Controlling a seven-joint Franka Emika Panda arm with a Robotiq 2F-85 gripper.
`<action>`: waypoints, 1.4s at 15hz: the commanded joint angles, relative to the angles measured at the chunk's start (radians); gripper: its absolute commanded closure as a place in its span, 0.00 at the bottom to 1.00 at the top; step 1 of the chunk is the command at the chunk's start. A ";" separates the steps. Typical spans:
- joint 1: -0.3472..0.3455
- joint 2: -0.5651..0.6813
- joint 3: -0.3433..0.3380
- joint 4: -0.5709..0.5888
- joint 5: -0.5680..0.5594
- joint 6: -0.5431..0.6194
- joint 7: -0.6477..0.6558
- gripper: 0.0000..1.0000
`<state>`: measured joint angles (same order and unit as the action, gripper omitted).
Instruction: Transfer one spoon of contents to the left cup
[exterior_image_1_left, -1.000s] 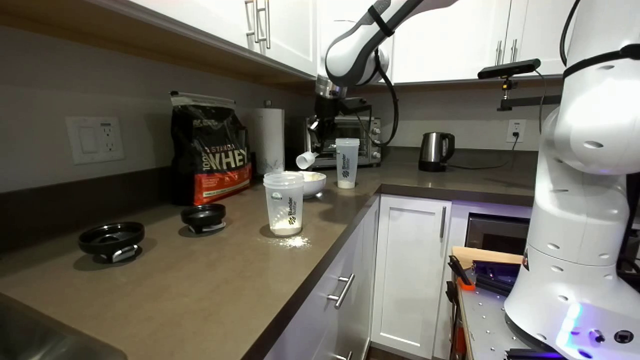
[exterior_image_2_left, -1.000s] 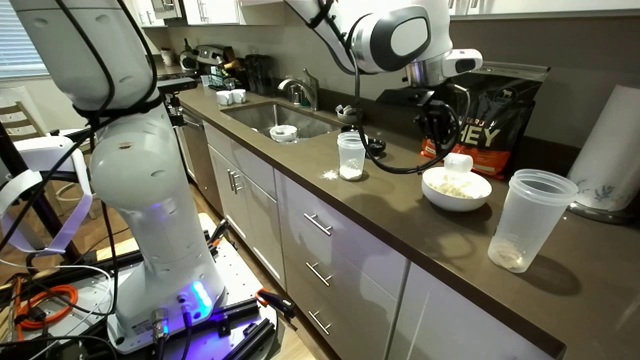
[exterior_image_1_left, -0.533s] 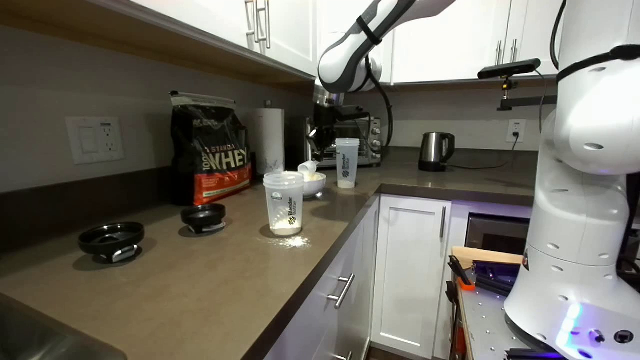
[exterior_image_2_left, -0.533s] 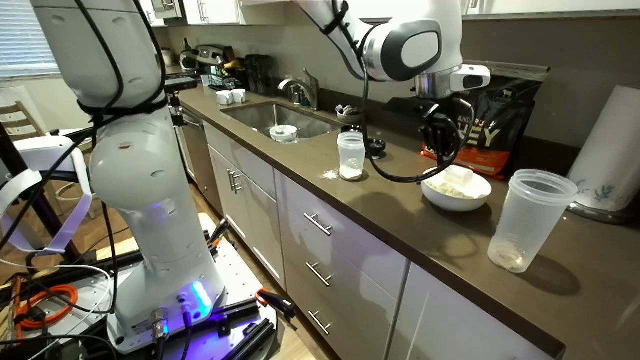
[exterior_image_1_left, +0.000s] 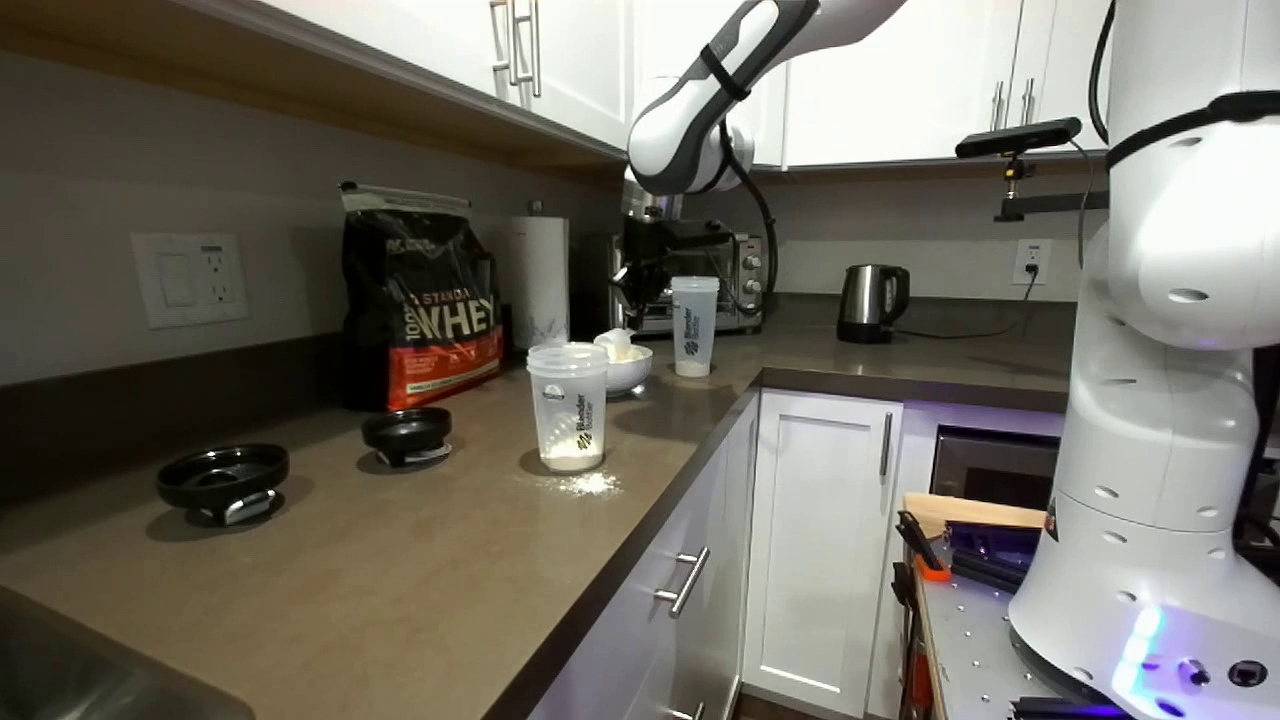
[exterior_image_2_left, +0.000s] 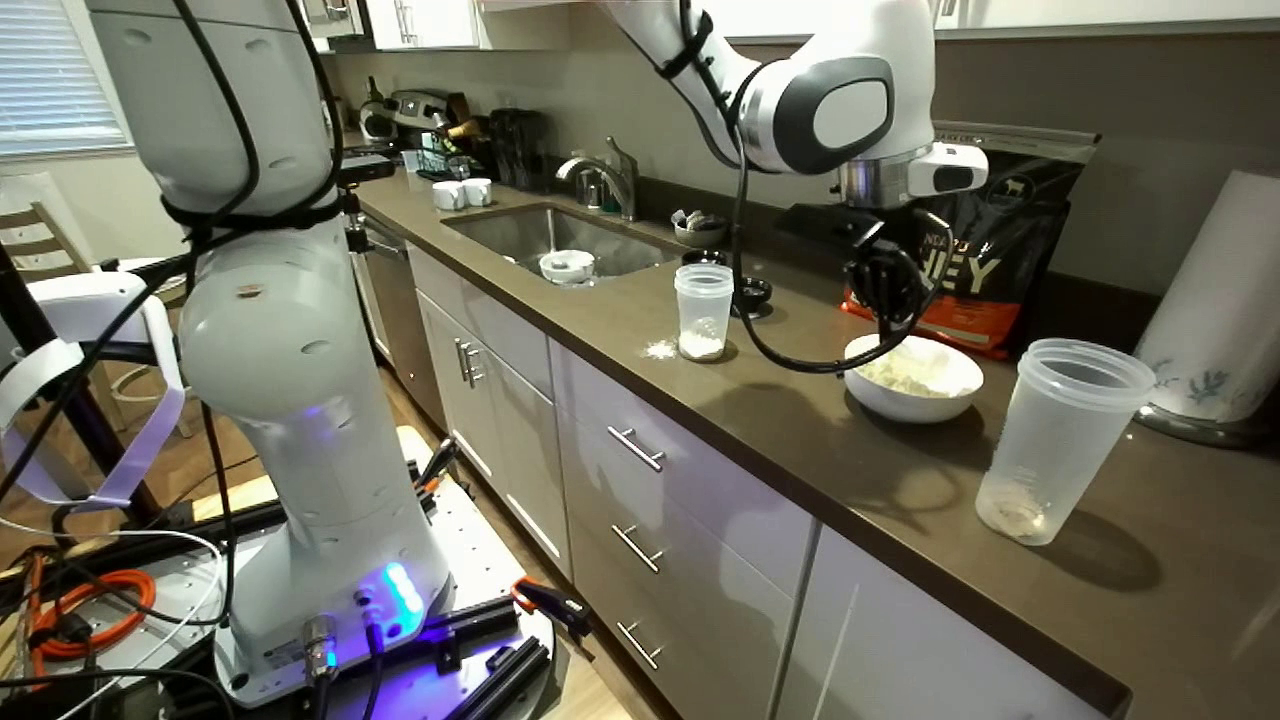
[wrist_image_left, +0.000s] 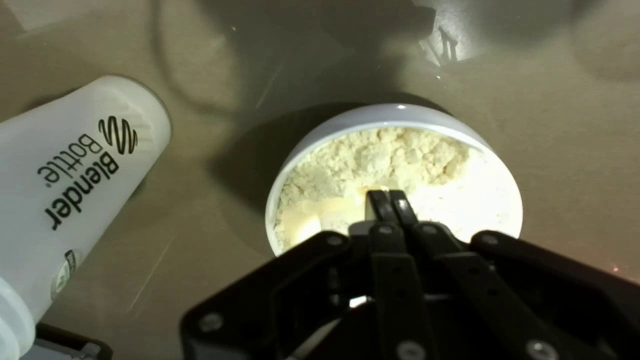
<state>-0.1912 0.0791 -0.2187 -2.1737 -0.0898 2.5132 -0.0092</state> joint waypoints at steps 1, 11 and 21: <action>-0.005 0.031 0.004 0.034 0.010 -0.016 0.017 0.98; 0.005 -0.017 0.017 0.031 0.012 -0.047 0.003 0.21; 0.034 -0.173 0.055 0.013 0.040 -0.219 -0.026 0.00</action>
<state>-0.1628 -0.0435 -0.1690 -2.1472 -0.0799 2.3449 -0.0089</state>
